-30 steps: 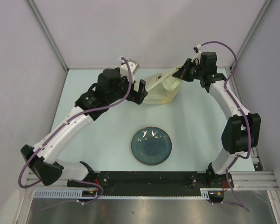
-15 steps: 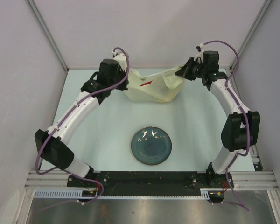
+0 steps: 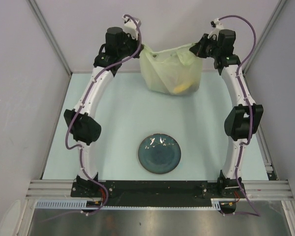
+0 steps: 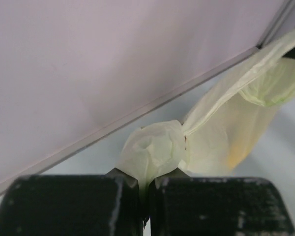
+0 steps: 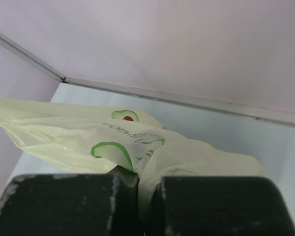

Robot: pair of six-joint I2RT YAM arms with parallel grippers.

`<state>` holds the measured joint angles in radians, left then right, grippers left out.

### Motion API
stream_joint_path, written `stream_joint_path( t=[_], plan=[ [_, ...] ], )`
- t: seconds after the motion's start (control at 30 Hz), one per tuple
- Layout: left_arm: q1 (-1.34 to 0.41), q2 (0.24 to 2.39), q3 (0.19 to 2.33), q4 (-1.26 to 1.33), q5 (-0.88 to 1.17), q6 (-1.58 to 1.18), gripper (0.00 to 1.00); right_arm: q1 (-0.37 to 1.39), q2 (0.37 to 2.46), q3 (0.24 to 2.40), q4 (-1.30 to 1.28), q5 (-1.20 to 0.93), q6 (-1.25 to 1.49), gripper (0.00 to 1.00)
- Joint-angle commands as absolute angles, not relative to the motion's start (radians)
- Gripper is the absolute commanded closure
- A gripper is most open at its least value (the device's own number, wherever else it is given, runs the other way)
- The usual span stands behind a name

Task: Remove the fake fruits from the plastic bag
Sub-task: Adjust the plastic bag at the center of the board.

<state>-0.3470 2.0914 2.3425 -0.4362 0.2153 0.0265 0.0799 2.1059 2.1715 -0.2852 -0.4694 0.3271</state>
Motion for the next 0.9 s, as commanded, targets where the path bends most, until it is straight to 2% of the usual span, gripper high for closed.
stream_joint_path(
  t=[0.0,0.13,0.27,0.37,0.43,0.53,0.57,0.63,0.77,0.87],
  plan=[
    [-0.377,1.884,2.237,-0.359,0.342,0.002,1.00,0.052,1.958,2.137,-0.245,-0.494,0.200,1.00],
    [-0.411,1.720,1.905,-0.290,0.402,-0.081,1.00,0.029,1.768,1.909,-0.304,-0.541,0.137,1.00],
    [-0.451,1.617,1.714,-0.241,0.463,-0.129,1.00,0.008,1.580,1.549,-0.368,-0.558,0.077,1.00],
    [-0.471,1.591,1.641,-0.222,0.518,-0.156,1.00,-0.026,1.461,1.390,-0.492,-0.560,0.003,0.99],
    [-0.482,1.589,1.622,-0.227,0.529,-0.196,1.00,-0.029,1.418,1.353,-0.599,-0.545,-0.081,0.93],
    [-0.489,1.592,1.599,-0.215,0.537,-0.228,1.00,-0.029,1.370,1.336,-0.728,-0.534,-0.250,0.75],
    [-0.492,1.591,1.592,-0.204,0.532,-0.232,1.00,-0.029,1.364,1.336,-0.751,-0.516,-0.291,0.65],
    [-0.497,1.591,1.582,-0.201,0.520,-0.248,1.00,-0.034,1.326,1.341,-0.790,-0.471,-0.389,0.55],
    [-0.499,1.572,1.562,-0.207,0.496,-0.262,1.00,-0.034,1.272,1.440,-0.851,-0.494,-0.474,0.25],
    [-0.500,1.562,1.542,-0.207,0.471,-0.262,1.00,-0.016,1.252,1.525,-0.861,-0.592,-0.460,0.26]
  ],
)
